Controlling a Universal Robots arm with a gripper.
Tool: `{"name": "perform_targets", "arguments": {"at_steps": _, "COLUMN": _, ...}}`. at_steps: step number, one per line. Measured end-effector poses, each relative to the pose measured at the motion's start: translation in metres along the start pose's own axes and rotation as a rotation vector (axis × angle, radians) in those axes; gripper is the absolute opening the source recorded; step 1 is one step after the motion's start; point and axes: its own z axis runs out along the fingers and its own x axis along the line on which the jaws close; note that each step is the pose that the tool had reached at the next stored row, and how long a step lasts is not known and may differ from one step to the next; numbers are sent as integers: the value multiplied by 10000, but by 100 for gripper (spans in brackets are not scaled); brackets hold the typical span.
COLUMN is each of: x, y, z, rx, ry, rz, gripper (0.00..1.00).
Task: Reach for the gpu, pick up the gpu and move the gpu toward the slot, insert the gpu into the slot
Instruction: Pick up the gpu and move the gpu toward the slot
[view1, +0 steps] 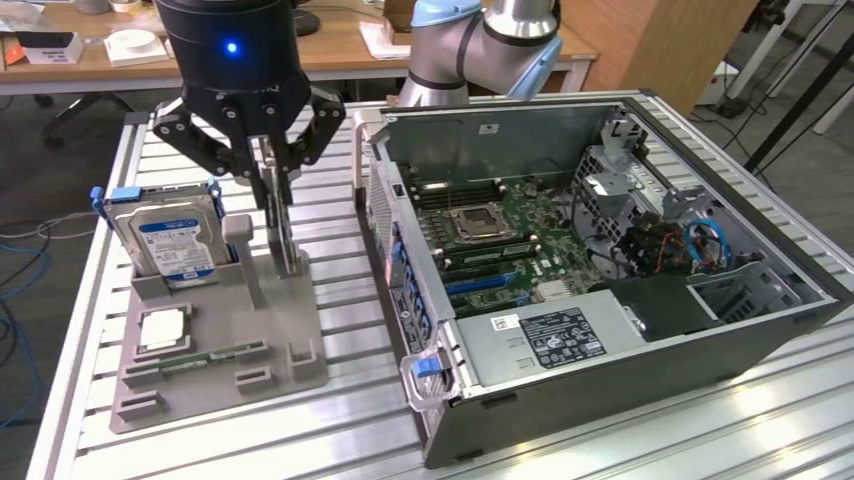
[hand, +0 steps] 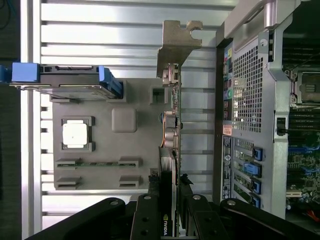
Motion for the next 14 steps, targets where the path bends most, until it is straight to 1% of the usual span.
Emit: {"name": "perform_targets", "arguments": {"at_steps": 14, "x": -2, "y": 2, "z": -32, "rx": 1, "ry": 1, "rz": 0, "gripper": 26}}
